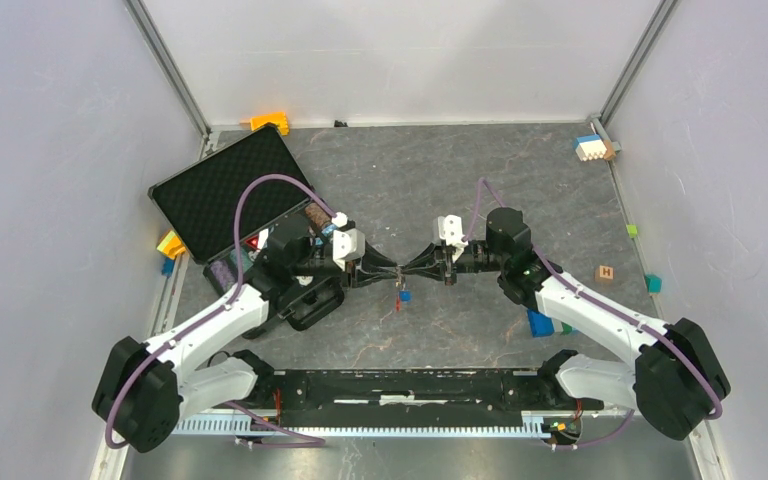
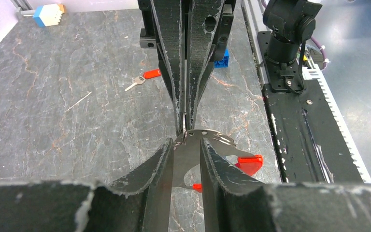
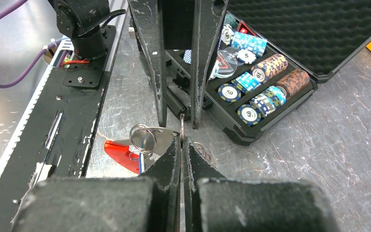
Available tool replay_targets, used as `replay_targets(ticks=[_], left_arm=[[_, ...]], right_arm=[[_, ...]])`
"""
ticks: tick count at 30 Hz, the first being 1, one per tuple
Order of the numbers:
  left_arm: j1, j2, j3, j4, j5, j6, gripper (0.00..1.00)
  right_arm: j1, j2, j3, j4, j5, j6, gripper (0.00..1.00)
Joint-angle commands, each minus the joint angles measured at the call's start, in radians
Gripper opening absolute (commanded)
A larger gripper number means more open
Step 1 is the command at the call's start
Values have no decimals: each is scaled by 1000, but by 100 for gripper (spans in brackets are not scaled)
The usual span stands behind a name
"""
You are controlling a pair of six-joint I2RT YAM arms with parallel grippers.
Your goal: Put the keys on the keyring
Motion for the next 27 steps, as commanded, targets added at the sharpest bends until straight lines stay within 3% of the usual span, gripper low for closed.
replay_targets(ticks=[1, 27], left_arm=[[3, 13, 23, 54, 29, -33, 33], [-8, 29, 30, 80, 57, -71, 21]], right_arm=[[-3, -9, 2, 68, -28, 23, 0], [-3, 5, -7, 97, -34, 43, 0]])
